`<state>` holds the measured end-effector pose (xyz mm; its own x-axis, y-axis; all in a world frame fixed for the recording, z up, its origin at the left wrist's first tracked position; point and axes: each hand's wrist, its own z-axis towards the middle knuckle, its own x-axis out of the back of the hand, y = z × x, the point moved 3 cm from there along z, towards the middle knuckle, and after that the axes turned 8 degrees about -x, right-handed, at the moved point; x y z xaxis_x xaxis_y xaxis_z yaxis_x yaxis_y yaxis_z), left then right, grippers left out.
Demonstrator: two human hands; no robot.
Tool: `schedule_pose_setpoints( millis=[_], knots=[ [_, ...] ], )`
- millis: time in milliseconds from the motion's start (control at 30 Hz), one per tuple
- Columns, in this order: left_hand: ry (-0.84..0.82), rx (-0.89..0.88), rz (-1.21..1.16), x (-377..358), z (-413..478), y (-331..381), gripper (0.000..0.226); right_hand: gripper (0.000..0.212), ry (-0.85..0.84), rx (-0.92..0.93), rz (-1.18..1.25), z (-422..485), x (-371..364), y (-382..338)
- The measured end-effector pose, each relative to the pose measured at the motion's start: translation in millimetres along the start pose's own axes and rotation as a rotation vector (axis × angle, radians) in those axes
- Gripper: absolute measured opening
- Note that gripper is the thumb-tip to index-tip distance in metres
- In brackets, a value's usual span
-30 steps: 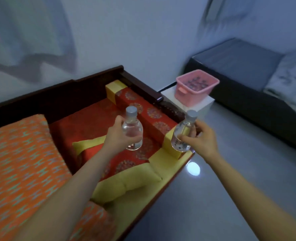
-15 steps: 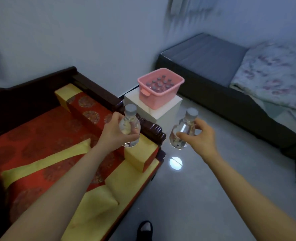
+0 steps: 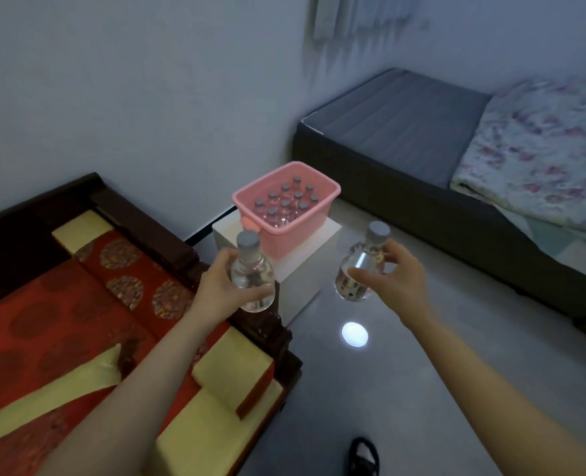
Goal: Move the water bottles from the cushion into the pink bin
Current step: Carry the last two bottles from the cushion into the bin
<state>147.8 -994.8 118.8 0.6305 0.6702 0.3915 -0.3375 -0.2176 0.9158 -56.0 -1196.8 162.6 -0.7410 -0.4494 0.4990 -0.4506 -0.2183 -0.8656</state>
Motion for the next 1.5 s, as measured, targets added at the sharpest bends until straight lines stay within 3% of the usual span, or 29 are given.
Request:
schedule_pose_setpoints(
  millis=[367,633,1067,1400,1500],
  knots=[
    [0.193,0.099,-0.105,-123,135,26,0.068,0.052,-0.184,0.094,-0.004,210,61,35],
    [0.295,0.156,-0.105,-163,205,22,0.072,0.048,-0.304,0.127,0.015,320,50,40],
    [0.416,0.234,-0.112,-162,335,-46,0.071,0.057,-0.493,0.171,-0.045,478,-60,19],
    [0.553,0.393,-0.018,-156,355,-98,0.073,0.053,-0.775,0.112,-0.111,530,-168,32],
    [0.616,0.441,0.007,-153,353,-115,0.074,0.054,-0.930,0.126,-0.136,532,-202,44]
  ],
)
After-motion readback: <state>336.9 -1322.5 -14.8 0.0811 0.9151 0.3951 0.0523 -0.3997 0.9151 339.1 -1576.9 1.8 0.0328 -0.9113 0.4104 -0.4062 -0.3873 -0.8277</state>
